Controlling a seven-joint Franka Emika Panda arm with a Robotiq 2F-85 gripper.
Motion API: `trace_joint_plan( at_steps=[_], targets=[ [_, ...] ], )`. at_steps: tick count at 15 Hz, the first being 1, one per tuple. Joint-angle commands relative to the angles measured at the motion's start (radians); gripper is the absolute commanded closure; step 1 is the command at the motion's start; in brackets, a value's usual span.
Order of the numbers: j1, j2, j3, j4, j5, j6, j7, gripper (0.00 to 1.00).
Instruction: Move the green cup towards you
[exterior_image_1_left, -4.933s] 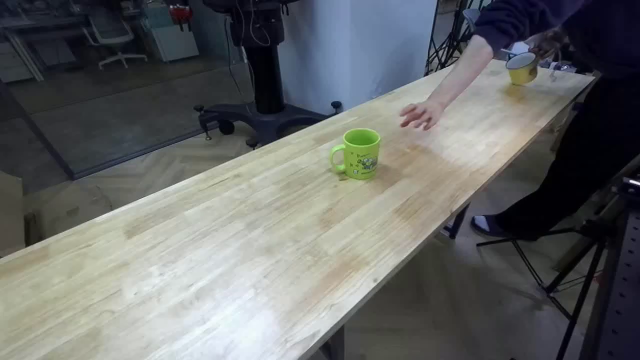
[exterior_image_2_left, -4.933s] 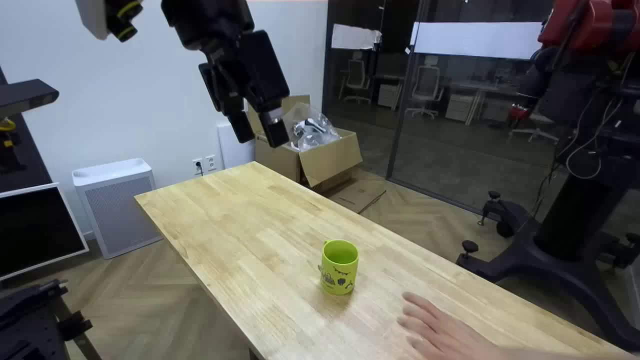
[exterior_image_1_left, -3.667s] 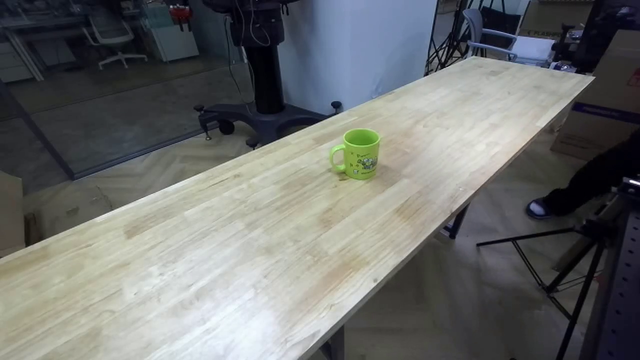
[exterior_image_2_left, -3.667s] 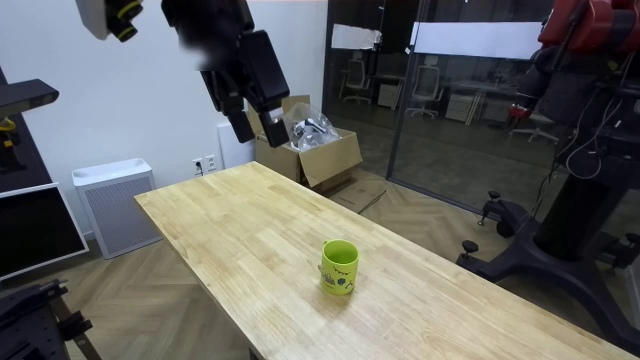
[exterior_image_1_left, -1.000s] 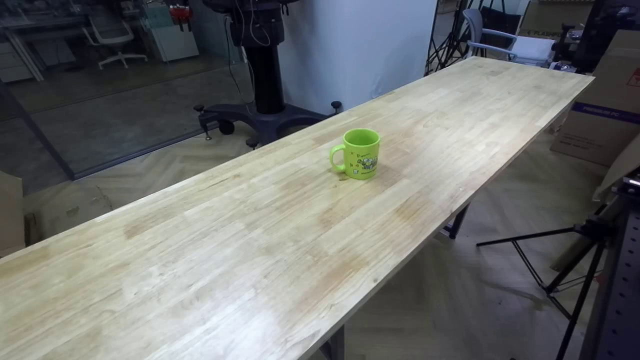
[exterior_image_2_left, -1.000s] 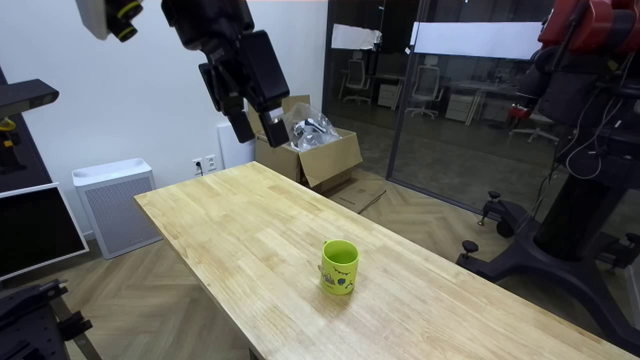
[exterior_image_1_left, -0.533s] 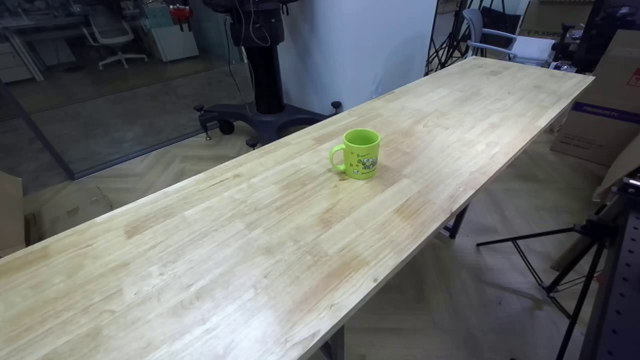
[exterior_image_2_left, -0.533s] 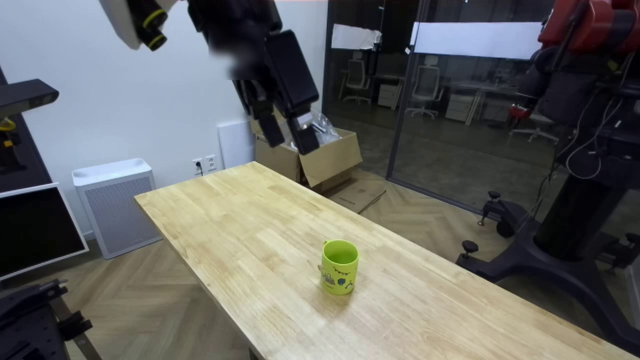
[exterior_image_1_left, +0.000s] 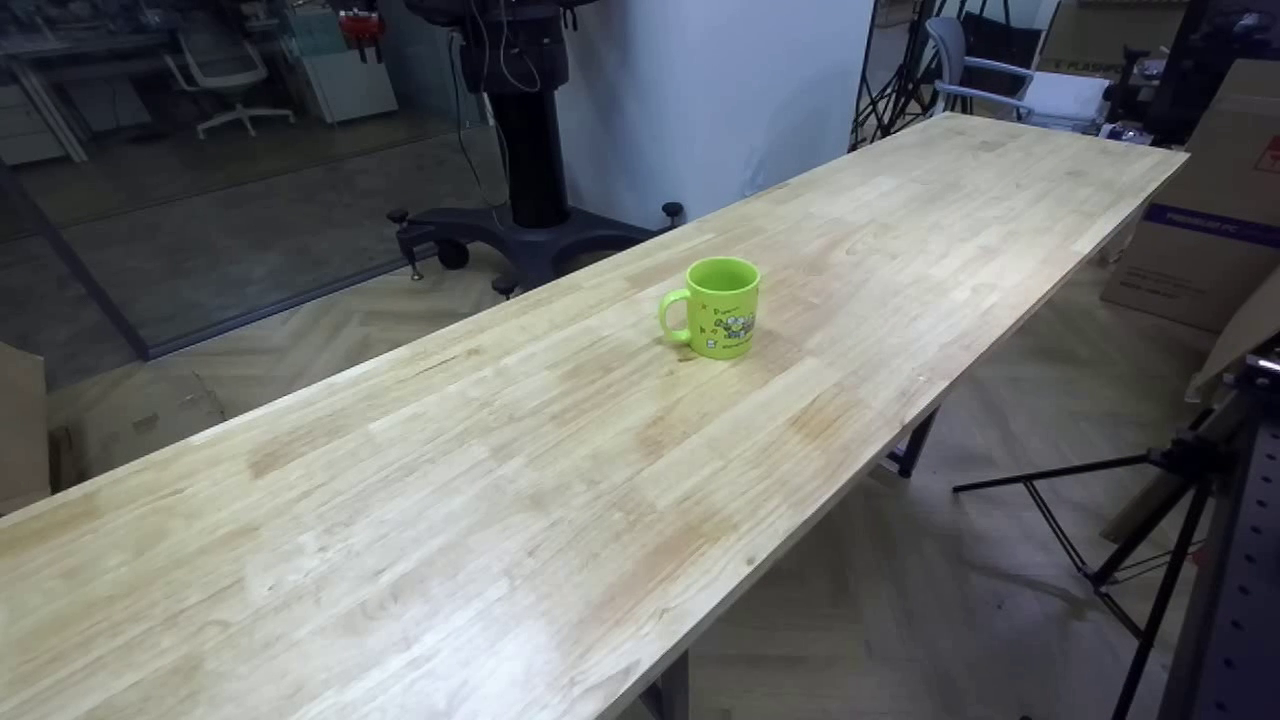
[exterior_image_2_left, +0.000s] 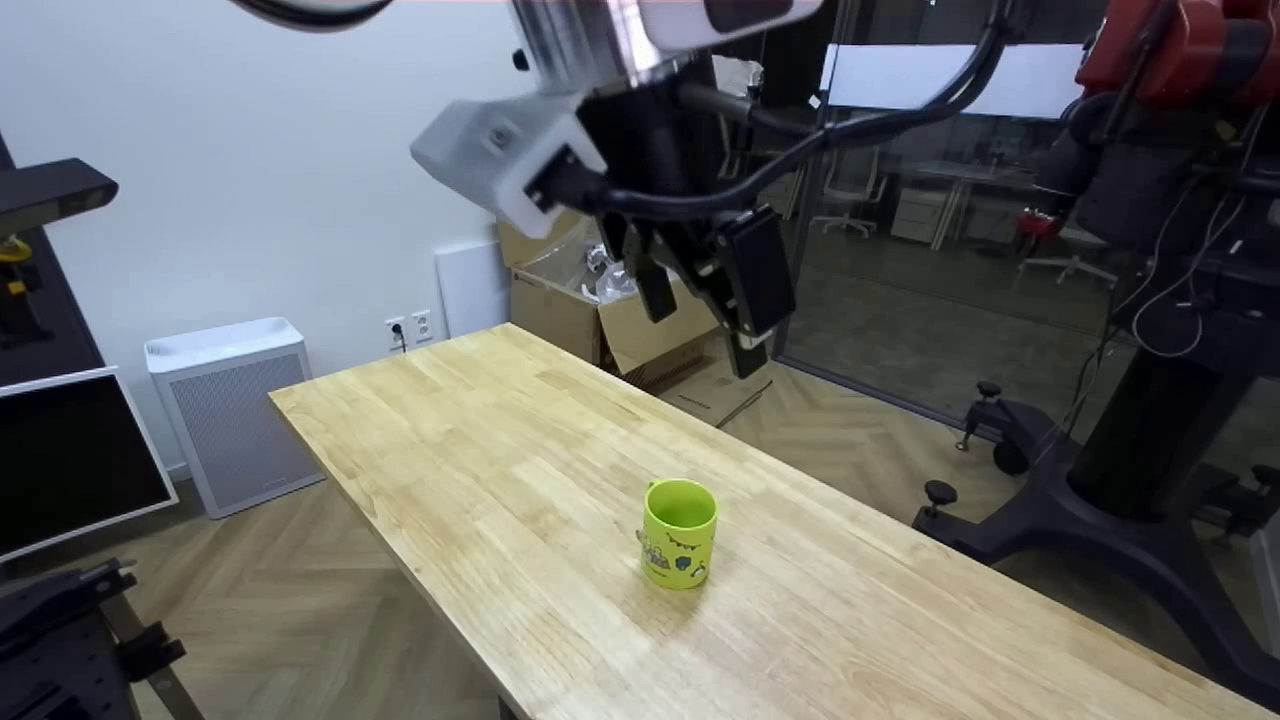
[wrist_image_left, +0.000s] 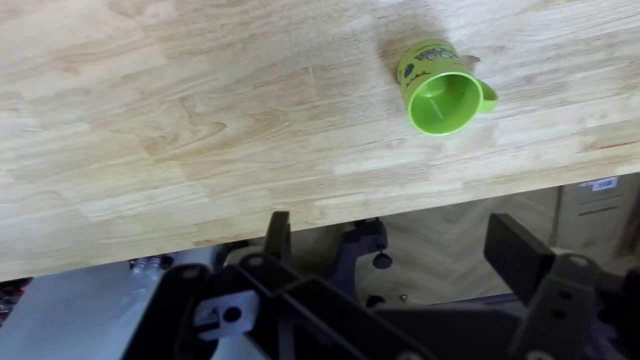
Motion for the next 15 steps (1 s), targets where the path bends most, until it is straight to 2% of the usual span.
trace_joint_plan(
  at_steps=[1, 3, 5, 6, 7, 9, 12, 14, 15],
  targets=[
    [0.043, 0.028, -0.025, 0.018, 0.076, 0.004, -0.081, 0.0],
    [0.097, 0.069, -0.045, 0.052, 0.155, 0.003, -0.162, 0.0],
    [0.106, 0.081, -0.046, 0.064, 0.158, 0.002, -0.167, 0.0],
    [0.111, 0.102, -0.052, 0.091, 0.171, -0.039, -0.181, 0.0],
    [0.149, 0.137, -0.082, 0.131, 0.255, -0.096, -0.271, 0.0],
    [0.179, 0.201, -0.113, 0.194, 0.394, -0.209, -0.422, 0.0],
    [0.145, 0.318, -0.113, 0.304, 0.521, -0.378, -0.586, 0.0],
    [0.099, 0.387, -0.091, 0.362, 0.499, -0.414, -0.573, 0.0],
    [0.096, 0.297, -0.067, 0.265, 0.491, -0.36, -0.561, 0.0]
  ],
)
